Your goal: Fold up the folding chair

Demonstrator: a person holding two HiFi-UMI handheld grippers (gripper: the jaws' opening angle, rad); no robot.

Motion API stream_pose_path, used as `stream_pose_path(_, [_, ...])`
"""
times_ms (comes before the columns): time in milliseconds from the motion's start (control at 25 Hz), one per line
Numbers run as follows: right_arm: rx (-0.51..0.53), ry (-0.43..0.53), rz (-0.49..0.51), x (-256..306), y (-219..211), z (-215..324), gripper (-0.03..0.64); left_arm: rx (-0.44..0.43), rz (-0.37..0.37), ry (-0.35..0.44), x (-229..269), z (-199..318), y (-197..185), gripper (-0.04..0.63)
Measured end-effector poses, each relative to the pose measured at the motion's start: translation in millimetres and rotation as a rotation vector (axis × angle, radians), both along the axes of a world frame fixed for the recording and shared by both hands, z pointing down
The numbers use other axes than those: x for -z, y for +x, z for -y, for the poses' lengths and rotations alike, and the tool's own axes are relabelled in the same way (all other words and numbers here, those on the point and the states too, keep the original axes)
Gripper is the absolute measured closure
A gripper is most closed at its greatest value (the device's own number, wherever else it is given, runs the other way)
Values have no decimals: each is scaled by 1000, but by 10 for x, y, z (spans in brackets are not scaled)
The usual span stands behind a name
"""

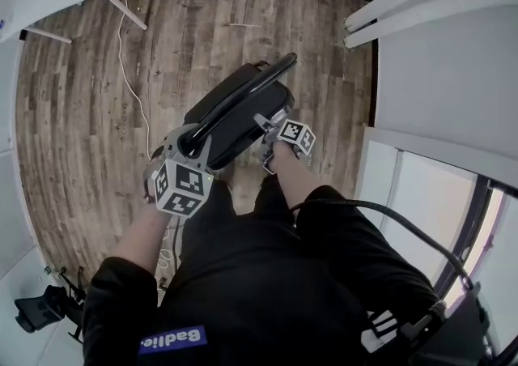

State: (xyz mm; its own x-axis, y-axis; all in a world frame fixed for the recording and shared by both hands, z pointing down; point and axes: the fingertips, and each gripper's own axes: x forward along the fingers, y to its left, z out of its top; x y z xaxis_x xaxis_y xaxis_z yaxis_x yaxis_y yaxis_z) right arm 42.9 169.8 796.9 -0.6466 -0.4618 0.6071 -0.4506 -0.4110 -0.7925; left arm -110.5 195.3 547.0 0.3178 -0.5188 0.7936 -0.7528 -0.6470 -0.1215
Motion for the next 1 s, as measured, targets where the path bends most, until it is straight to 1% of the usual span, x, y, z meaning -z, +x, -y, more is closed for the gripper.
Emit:
stream_pose_path(200, [-1,26,24,178,-185,170,393,-11,6,-7,41,-33,7,517])
stream_pose_path(400, [-2,49,37,333,-356,355,406,-23,4,-35,76,-28,17,532])
stream_pose_path(520, [-4,51,28,377,-407,420,413,-17,2,-40,91,-17,18,532])
stream_pose_path(680, [-13,40,3,390,-441,485,419,-9,-16,-73,80,-18,47,532])
stream_pose_path(880, [-15,39,-3,456,-537,604,419,4,-22,-89,88,-34,91,531])
stream_pose_path(1000, [-14,26,-27,476,-574,677,418,21,-36,-111,85,-37,129,524])
